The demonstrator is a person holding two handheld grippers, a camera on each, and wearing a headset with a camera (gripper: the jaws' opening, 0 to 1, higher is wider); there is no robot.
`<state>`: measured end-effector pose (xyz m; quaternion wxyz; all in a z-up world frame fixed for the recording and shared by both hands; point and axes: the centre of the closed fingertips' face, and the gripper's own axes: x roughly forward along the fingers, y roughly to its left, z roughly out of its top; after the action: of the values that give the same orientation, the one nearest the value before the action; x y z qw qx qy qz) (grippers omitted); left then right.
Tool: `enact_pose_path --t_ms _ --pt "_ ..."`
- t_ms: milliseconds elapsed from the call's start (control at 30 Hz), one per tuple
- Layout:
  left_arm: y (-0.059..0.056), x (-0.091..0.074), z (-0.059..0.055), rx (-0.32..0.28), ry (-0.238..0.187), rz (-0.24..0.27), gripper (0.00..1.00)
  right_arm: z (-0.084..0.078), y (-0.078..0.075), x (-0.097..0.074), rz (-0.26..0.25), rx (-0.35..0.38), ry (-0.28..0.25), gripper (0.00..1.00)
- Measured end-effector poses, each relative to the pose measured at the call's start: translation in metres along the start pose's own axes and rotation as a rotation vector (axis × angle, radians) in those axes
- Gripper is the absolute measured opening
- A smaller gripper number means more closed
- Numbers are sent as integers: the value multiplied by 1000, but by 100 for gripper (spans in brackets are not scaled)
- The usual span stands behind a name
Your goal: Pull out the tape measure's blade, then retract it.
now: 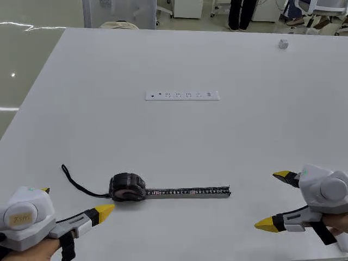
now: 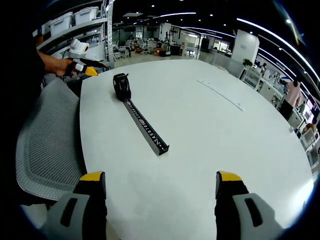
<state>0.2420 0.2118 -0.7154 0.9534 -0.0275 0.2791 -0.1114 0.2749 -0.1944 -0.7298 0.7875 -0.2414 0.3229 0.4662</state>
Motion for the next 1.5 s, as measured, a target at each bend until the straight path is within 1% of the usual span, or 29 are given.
enact_pose_path --t_ms 33,133,200,267,367,433,467,600,700,833,933,967,1133,1233,1300,1333,1400,1500 --pt "-1 1 -3 -4 13 7 100 1 0 2 8 -7 6 93" --pt "-4 1 -1 7 2 26 100 -1 1 6 24 -40 30 92" --pt "-5 2 0 6 -6 28 100 1 1 8 37 -53 42 91" --pt "-7 5 -1 0 -1 29 100 2 0 9 47 -63 47 90" --pt "-16 9 0 -9 -12 31 100 5 -3 13 66 -87 58 87" --pt "-18 11 5 14 -39 46 100 7 -4 16 76 -103 66 86" --pt "-21 13 10 26 -61 47 100 10 -3 18 88 -116 73 83" --pt "-30 23 11 28 -61 37 100 20 -4 26 114 -149 82 77" --pt "-38 30 13 21 -62 24 100 26 -3 34 146 -199 106 72" --pt "-43 36 13 35 -57 18 100 30 -5 46 173 -236 136 64" --pt "-45 40 13 37 -50 15 100 32 -2 55 208 -257 162 57" --pt "-47 42 13 34 -45 14 100 33 -1 61 217 -273 172 55" --pt "-49 50 13 21 -43 27 100 26 -1 77 264 -301 235 47" --pt "-50 54 13 16 -41 31 100 23 -2 83 275 -312 265 44" --pt "-51 56 13 12 -43 34 100 20 -1 87 294 -324 285 40" --pt "-51 57 13 10 -44 35 100 19 -1 88 295 -326 290 39" --pt "-52 60 11 10 -41 36 100 14 0 91 306 -338 316 38" --pt "-55 61 9 4 -34 33 100 6 1 97 316 -354 347 33"
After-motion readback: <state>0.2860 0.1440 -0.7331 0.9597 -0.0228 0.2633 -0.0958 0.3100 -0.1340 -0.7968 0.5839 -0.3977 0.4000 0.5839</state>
